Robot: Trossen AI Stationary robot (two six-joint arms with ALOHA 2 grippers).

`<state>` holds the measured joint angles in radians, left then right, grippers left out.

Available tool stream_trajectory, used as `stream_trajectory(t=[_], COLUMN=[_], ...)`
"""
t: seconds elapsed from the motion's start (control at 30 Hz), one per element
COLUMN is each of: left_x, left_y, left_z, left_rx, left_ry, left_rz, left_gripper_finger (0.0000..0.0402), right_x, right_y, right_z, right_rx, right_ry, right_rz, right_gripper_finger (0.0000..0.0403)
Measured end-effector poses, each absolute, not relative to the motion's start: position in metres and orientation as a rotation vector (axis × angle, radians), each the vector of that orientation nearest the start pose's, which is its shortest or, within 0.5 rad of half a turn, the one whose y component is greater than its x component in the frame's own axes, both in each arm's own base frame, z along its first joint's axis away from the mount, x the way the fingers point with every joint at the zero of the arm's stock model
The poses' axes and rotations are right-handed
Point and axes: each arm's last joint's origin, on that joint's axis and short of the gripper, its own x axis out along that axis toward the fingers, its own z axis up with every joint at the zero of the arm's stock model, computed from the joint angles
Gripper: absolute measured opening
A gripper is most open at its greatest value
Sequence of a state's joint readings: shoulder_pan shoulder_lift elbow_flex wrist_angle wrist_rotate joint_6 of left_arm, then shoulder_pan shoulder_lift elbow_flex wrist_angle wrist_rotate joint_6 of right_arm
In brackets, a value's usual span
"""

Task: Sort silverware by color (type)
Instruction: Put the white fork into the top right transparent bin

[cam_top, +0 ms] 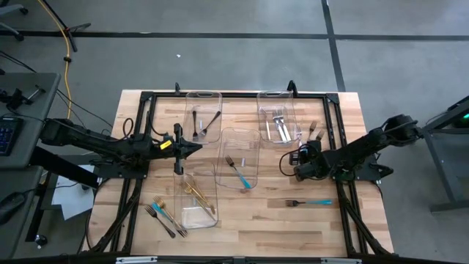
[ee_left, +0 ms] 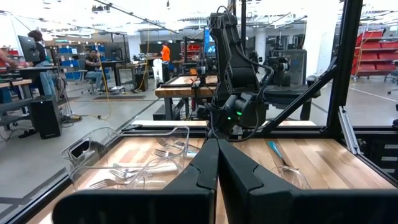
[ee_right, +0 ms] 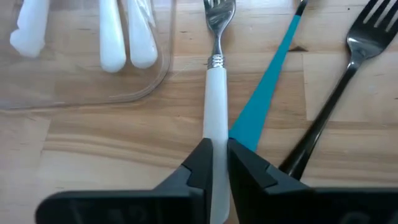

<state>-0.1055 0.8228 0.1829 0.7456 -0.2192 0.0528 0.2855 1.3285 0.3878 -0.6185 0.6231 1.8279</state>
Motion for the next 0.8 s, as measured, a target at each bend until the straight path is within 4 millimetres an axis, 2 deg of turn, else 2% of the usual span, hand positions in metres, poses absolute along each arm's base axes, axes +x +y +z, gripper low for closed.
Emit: stream_trajectory(t=[0.5, 0.7, 0.8], left_x=[0.168, 0.168, 0.168], left_y=[-0.011, -0.011, -0.011], left_z=[0.209, 0.209, 0.209], left_rx=[0.036, 0.036, 0.036], left_ry=[-0.101, -0.101, -0.101], left_rz=[0.116, 0.116, 0.116], left_gripper_finger=[0.0001, 0.0001, 0.0001], right_x=[0.144, 0.148, 0.153], right_y=[0.032, 0.040, 0.045], right_z=[0.112, 0.134, 0.146], right_rx=[0.809, 0.785, 0.764], right_ry=[0.705, 0.791, 0.827], right_rz=[-1.233, -1.185, -1.160], right_gripper_finger=[0.0021, 0.0001, 0.0004])
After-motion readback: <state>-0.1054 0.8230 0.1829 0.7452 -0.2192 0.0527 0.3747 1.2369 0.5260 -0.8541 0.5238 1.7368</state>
